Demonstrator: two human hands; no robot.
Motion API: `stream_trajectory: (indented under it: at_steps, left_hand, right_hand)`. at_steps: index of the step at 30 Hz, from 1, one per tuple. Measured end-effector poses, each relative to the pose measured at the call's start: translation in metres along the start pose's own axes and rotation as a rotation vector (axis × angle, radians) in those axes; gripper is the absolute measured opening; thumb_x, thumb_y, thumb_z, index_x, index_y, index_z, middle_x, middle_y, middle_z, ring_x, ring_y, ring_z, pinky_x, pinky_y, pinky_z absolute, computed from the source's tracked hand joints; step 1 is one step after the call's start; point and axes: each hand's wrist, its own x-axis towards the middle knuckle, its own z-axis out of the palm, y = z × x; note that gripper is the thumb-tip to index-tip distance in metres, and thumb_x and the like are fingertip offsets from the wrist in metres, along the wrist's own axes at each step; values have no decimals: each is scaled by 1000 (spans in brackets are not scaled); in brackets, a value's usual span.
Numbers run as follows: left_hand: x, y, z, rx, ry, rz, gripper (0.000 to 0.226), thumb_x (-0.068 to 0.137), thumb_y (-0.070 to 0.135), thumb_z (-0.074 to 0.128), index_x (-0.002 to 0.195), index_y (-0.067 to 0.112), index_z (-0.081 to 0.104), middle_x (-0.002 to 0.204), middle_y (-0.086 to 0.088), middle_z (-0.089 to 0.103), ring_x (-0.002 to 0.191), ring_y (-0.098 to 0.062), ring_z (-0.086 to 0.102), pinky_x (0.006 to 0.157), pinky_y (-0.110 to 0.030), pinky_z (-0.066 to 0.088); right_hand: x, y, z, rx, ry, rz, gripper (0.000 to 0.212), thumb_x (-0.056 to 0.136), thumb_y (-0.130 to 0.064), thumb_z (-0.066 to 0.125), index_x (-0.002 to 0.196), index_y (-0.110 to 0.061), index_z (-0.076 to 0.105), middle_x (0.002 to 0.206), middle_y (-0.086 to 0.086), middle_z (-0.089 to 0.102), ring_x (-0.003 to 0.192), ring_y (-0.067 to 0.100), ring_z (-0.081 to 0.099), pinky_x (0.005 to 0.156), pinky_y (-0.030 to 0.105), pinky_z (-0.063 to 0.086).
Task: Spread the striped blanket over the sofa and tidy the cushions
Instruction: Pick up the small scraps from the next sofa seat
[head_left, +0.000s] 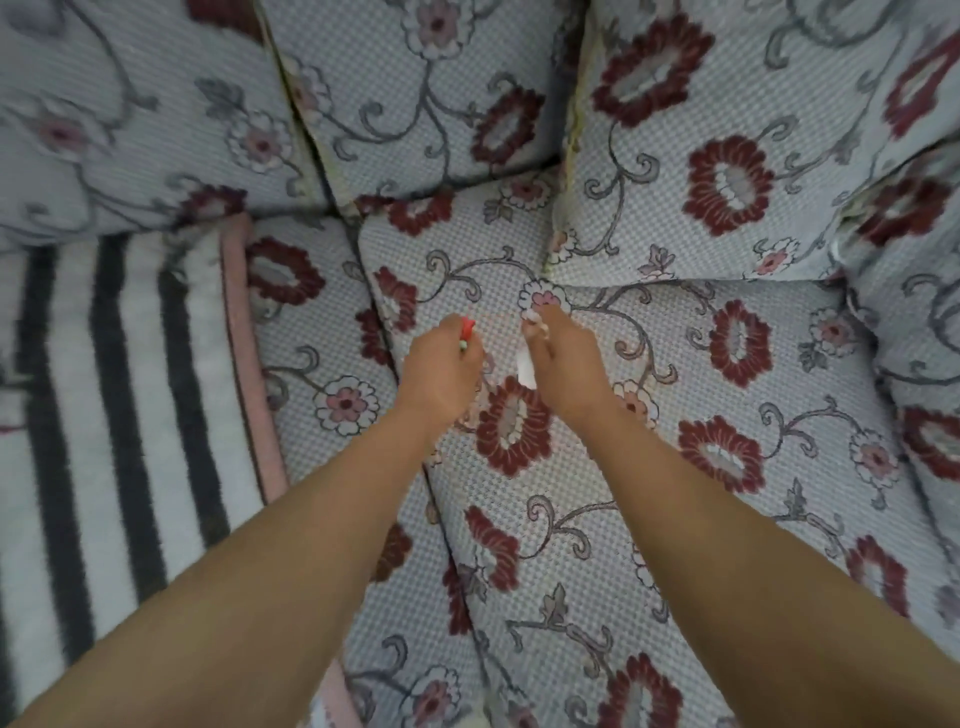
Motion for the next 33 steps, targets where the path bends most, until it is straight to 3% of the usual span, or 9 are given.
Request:
stream_trajectory:
  at_steps: [4,10,14,17,20,23,28,31,33]
  left_hand:
    - [-27,-33,-64,40,86,-48,30,98,29,44,88,4,57,76,-20,63,75,-37,60,68,-41,45]
    - [-99,-95,-149,-21,322,-145,31,98,26,44,88,0,58,93,-23,68,88,-39,62,78,-42,48]
    - [-169,-140,-194,-3,461,-210,33,98,28,43,94,2,62,93,-22,68,88,-37,63,79,-42,49]
    - [-247,-171,-218,-6,560,-259,34,98,30,41,89,4,62,86,-17,69,83,-35,63,75,-41,48]
    - [-312,-189,-229,-20,623,-307,33,98,29,42,89,4,61,82,-16,68,80,-37,62,73,-41,48]
    - [-386,-206,-239,-25,671,-353,33,99,29,41,89,4,61,80,-15,67,79,-35,62,71,-40,47]
    - [-496,-228,-251,-54,782,-429,34,99,28,41,86,3,60,79,-14,66,78,-37,60,71,-43,46]
    - [-559,-246,-248,-110,883,-529,33,98,28,41,85,5,60,84,-13,68,80,-33,61,75,-40,47]
    - [-600,-260,-236,-154,978,-629,31,98,29,41,82,10,59,83,-9,68,74,-27,60,69,-27,44]
  right_hand:
    - [-3,-63,32,-92,-103,-165,29,102,-22,40,107,3,53,79,20,60,66,27,50,52,33,27]
    - [-34,-146,91,-100,-214,-329,33,101,-26,41,114,1,55,92,23,66,81,36,61,60,36,39]
    - [-79,-194,130,-118,-300,-458,30,101,-22,42,109,3,56,95,26,65,87,39,62,63,35,37]
    - [-134,-227,160,-133,-353,-570,30,100,-23,42,96,3,57,84,24,65,76,37,61,58,36,30]
    - [-184,-252,180,-178,-417,-620,35,101,-28,40,91,0,57,75,19,65,69,35,59,59,39,41]
    - [-246,-279,201,-181,-474,-689,36,101,-29,40,86,-1,56,66,12,58,62,31,54,55,36,25]
    - [-342,-322,230,-211,-631,-775,39,100,-34,38,87,-3,57,70,10,62,63,26,58,60,37,46]
    - [-394,-343,258,-230,-725,-894,37,100,-34,39,84,-6,57,64,4,58,60,21,54,58,35,42]
    - [-431,-354,279,-274,-810,-999,38,100,-34,39,83,-5,57,63,5,57,60,22,53,59,37,41]
